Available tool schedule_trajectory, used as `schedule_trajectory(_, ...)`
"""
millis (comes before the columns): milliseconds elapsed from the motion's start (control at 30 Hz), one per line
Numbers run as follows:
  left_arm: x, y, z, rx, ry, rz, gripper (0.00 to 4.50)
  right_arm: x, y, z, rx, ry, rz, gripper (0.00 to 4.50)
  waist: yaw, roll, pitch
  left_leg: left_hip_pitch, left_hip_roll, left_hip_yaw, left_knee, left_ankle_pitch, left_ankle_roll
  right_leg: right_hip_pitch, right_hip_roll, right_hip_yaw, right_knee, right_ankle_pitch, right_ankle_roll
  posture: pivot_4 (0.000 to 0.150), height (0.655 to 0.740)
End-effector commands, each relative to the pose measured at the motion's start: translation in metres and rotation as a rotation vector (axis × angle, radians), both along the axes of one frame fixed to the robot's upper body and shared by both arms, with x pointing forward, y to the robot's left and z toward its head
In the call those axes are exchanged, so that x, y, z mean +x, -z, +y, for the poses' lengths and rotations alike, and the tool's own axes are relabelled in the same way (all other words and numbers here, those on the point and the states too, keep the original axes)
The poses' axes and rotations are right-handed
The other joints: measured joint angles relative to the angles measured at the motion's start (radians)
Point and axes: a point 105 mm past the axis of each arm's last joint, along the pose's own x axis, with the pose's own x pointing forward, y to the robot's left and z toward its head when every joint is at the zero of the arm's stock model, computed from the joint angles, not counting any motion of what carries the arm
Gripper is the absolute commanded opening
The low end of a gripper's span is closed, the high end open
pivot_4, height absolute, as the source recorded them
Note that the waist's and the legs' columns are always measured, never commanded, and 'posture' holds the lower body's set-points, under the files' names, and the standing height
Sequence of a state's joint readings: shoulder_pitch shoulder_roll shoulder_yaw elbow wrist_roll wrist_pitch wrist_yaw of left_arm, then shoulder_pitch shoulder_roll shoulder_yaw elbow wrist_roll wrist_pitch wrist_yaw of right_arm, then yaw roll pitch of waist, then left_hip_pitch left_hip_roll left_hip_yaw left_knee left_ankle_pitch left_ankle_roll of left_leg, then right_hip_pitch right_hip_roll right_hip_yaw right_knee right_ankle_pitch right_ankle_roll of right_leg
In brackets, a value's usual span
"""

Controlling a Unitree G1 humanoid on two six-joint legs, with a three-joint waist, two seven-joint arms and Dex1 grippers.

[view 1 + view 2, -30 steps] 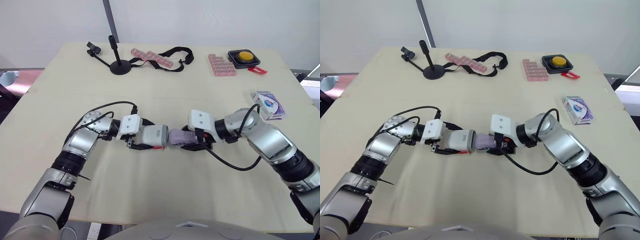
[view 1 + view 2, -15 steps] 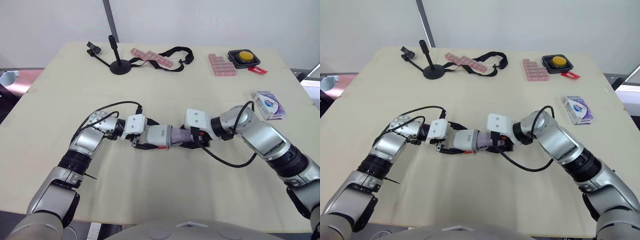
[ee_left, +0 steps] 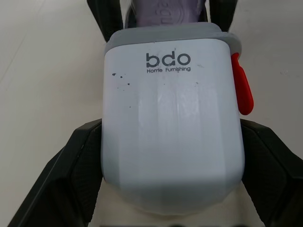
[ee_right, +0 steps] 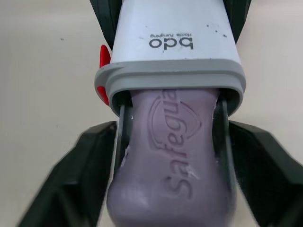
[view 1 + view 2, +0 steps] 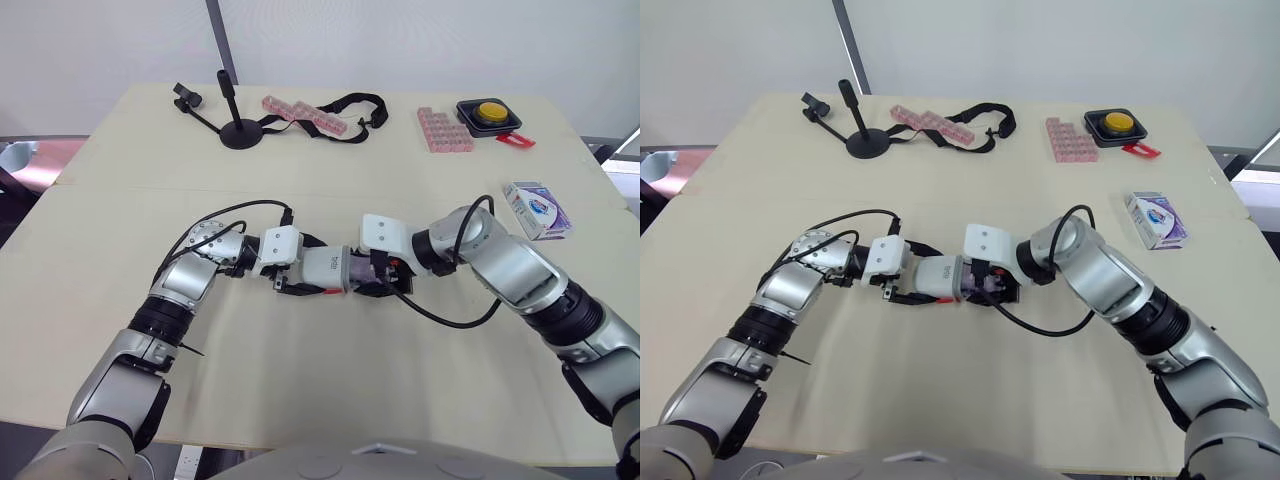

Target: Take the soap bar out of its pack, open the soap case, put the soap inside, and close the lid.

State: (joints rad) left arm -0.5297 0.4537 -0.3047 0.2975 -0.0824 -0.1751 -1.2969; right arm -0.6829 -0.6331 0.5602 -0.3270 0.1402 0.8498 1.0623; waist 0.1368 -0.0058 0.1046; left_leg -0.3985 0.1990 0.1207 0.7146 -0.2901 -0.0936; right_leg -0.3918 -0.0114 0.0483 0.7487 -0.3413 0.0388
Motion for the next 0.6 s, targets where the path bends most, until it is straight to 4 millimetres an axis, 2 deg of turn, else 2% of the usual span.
schedule_trajectory(33,0.000,-0.002,0.001,0.009,0.009,-0.023,3.47,0.001,-0.015,-0.004,0.007,-0.006,-0.054,4.49,0.000,0.000,0.000,0.000,0.000,0.000,0.000,0.000,0.000,0.000,0.000,0.000,0.000,0.000,0.000,0.150,0.7143)
schedule_trajectory(467,0.002,-0.003,0.003,0.003,-0.012,-0.004,3.47,-0.001,-0.014,-0.036,-0.001,0.083,-0.052,4.49,0.001,0.000,0.000,-0.002,0.000,0.000,0.001,0.000,0.000,0.000,0.000,0.001,0.000,0.000,0.000,0.150,0.7143)
schedule_trajectory(600,0.002,-0.001,0.005,0.016,-0.011,-0.004,3.47,-0.015,-0.002,-0.057,-0.023,0.116,0.029,4.49,0.005,0.000,0.000,-0.002,0.000,0.000,0.001,0.000,0.000,0.000,0.000,0.001,-0.001,0.000,0.000,0.150,0.7143)
